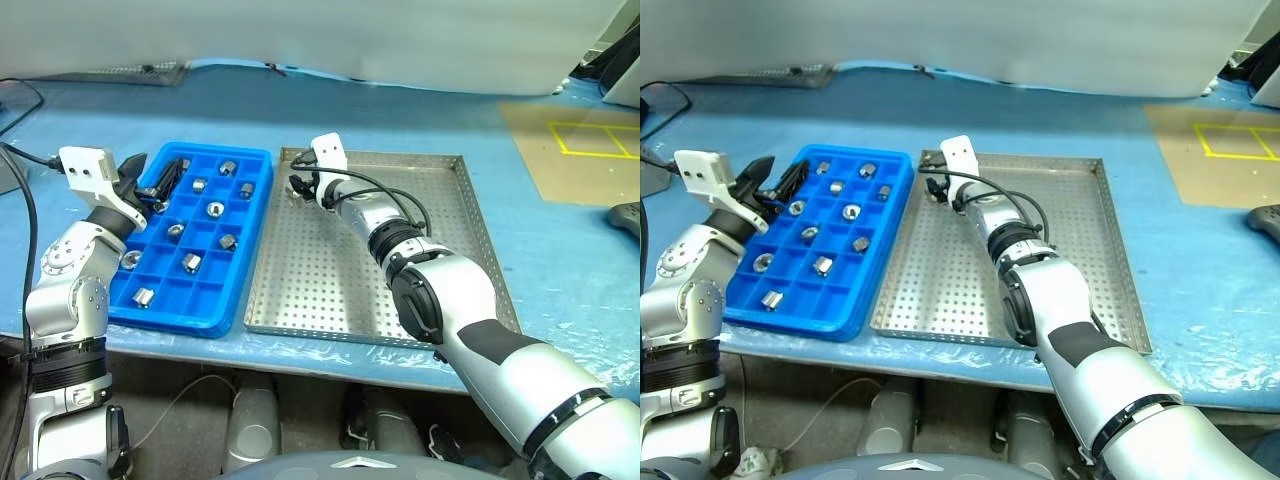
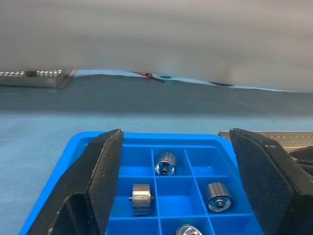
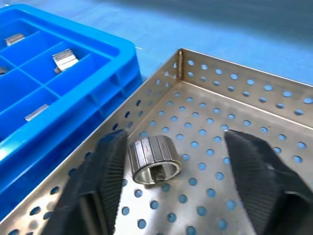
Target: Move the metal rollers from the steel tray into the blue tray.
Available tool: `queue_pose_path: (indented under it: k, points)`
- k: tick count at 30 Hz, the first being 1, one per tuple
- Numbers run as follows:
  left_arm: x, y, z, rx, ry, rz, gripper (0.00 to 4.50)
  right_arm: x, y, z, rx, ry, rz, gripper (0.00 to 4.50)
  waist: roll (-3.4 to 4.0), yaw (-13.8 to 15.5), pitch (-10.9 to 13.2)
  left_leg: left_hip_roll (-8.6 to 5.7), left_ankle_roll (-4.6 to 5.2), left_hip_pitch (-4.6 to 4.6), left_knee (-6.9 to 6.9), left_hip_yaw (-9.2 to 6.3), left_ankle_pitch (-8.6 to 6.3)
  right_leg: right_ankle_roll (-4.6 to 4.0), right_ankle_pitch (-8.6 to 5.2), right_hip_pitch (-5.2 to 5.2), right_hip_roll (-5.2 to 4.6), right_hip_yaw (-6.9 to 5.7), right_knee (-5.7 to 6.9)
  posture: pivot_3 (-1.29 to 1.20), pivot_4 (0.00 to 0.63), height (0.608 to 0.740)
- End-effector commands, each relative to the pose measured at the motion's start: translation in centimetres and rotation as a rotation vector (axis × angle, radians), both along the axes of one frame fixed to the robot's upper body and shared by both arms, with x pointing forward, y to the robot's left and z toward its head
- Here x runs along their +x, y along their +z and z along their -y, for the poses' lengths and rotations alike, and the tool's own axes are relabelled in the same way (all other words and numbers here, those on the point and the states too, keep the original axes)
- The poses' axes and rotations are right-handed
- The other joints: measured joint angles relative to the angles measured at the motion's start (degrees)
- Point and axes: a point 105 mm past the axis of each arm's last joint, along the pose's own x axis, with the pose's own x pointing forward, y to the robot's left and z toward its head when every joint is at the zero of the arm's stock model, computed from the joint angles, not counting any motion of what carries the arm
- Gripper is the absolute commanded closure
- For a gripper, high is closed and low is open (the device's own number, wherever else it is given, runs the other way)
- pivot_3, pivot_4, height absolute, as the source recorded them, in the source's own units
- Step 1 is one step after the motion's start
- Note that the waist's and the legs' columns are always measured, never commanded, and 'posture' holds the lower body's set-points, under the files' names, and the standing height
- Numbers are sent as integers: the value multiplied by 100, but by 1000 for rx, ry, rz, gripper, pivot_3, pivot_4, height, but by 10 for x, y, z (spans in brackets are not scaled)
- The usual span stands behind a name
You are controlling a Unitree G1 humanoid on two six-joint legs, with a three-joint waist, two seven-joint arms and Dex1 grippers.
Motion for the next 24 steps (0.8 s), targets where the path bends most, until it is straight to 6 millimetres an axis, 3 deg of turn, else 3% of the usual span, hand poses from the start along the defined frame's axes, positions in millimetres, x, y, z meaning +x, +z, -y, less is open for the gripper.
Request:
queue_pose_path:
  k: [1, 9, 16, 24]
  points:
    - [-3, 13, -1, 12, 1, 58, 818, 2, 22, -9, 19, 8, 61, 1146, 0, -28, 0, 0, 0, -1, 0, 0, 0, 0, 0, 0, 0, 0, 0, 353, 150, 740]
    - [-9, 14, -3, 8, 20, 69, 818, 1, 10, -11, 1, -41, 28, 1146, 0, -30, 0, 1, 1, -1, 0, 0, 0, -2, 0, 0, -1, -1, -1, 403, 150, 740]
    - [-22, 24, -15, 11, 113, 124, 818, 11, 11, 20, -22, -190, 24, 1146, 0, 74, 0, 1, 1, -5, 0, -4, 0, -1, 0, 0, -2, -5, -2, 526, 150, 740]
    - [-32, 28, 4, 40, 142, 148, 818, 19, 24, 43, -2, -262, 31, 1146, 0, 377, 0, 3, 0, -20, -2, -10, 0, 27, -17, -20, -1, -6, 2, 711, 150, 740]
